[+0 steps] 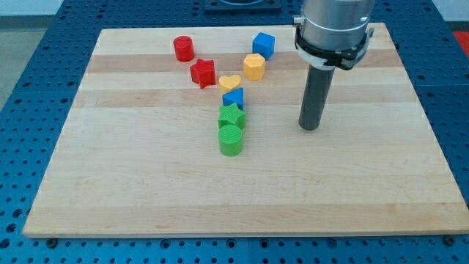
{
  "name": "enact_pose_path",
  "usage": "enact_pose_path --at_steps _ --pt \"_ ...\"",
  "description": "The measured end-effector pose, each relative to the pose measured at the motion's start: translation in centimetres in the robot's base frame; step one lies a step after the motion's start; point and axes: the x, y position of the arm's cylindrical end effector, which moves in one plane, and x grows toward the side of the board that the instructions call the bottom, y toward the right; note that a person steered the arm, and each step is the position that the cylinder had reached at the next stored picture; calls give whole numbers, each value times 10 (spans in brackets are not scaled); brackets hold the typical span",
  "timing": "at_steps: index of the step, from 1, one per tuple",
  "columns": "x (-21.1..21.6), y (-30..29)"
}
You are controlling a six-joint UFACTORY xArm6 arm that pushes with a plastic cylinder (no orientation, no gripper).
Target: Move the blue cube diagonally right of the yellow hexagon
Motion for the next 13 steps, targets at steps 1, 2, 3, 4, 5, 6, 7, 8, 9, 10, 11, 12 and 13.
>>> enact_pose_path --at_steps 1,2,3,4,5,6,7,8,9,10,11,12,13 --pt "0 0" --pt "-50 -1" --pt "-52 -1" --pt "-65 0" --pt "-79 2" --pt "-125 3" --pt "-132 3" --pt "-175 -4" --pt "-179 -5" --pt "-194 -11" --pt "-194 -11" --pt "-194 -13" --pt "-194 -14"
